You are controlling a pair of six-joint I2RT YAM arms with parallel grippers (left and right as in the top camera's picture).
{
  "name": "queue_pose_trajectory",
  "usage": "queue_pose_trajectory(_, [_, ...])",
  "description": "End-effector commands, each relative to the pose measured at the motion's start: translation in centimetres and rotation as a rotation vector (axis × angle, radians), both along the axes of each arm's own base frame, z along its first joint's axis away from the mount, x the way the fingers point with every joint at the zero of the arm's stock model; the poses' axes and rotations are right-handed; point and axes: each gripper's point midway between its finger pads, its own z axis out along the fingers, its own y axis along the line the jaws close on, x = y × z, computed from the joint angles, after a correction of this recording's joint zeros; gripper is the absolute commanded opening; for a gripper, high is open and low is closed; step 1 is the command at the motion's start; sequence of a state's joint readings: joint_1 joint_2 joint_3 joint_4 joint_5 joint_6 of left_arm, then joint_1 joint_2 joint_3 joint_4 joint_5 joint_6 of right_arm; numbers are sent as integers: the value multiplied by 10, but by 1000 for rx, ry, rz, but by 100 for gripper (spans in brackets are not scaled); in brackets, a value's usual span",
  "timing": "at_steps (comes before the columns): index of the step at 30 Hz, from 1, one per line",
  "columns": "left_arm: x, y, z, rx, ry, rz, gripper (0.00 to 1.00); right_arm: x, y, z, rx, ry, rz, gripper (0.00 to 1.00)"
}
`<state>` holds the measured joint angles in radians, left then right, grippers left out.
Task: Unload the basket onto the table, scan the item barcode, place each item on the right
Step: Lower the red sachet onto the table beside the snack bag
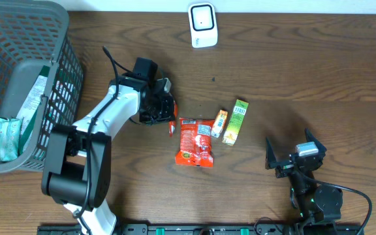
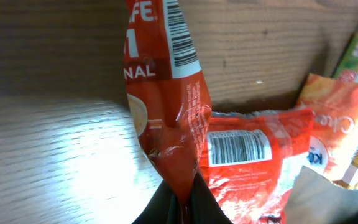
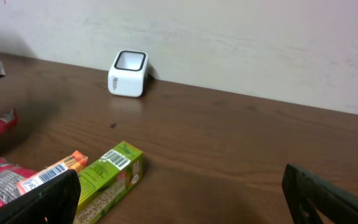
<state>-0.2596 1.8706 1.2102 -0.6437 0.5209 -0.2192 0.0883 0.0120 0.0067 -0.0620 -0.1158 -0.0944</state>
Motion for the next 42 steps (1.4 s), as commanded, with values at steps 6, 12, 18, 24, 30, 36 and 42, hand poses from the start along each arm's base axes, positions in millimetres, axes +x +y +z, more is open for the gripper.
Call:
queue_pose_trajectory(6, [4,13,-22,-70,46,9,7,0,1,0,11,1,5,99])
queue_pose_trajectory(12, [6,17,-27,-185,59,-14,7,0,1,0,11,1,5,99])
queue_pose_trajectory(18, [9,49,-43,-41,66,35,7,0,1,0,11,1,5,99])
queue_pose_trajectory(24, [9,55,-50,-3,68,38,8,0,1,0,11,1,5,99])
queue_pose_trajectory(30, [10,72,-58,109,60,48,15,0,1,0,11,1,5,99])
queue_pose_trajectory(36, [9,76,-58,131,63,50,40,0,1,0,11,1,5,99])
queue_pose_trajectory(42, [17,92,-40,230,16,67,45,0,1,0,11,1,5,99])
